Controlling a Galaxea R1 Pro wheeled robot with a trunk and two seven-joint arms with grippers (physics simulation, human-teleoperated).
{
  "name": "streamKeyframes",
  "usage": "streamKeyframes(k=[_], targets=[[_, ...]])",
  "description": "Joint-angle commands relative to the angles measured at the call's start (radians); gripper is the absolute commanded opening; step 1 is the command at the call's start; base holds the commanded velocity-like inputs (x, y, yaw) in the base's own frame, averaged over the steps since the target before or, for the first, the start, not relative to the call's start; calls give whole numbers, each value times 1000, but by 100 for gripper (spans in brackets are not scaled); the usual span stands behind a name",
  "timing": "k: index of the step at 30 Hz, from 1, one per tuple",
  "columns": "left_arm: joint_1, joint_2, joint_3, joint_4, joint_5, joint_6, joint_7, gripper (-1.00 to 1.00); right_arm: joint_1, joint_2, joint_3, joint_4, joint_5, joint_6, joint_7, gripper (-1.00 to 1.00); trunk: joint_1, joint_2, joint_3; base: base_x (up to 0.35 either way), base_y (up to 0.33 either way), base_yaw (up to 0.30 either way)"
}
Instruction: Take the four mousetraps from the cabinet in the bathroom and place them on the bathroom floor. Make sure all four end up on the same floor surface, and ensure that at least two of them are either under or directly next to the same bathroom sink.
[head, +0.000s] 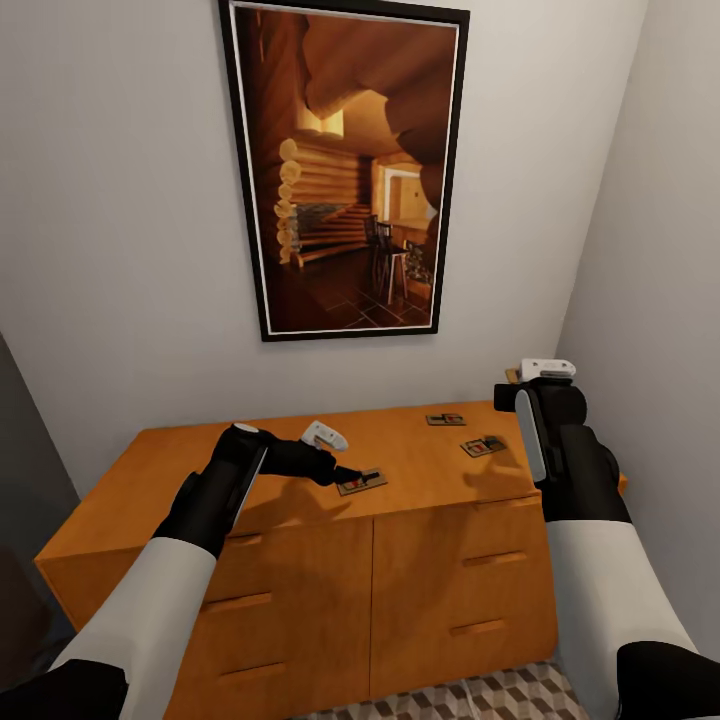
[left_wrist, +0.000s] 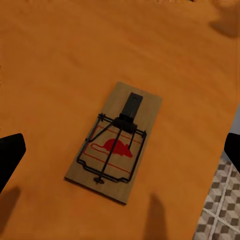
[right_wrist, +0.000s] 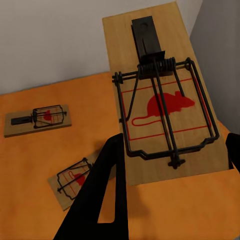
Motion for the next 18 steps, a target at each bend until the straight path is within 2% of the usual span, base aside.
streamKeyframes(k=[1,18], targets=[[-1,-1,1,-2,-9,5,-8,100,-1,1,-1,-1,3,5,2,-100,0,-1,-1,0,0,0],[-1,-3,1,1,-16,7,-5,100,-1,1,-1,-1,3,5,2,-100,0,-1,-1,48,0,0]])
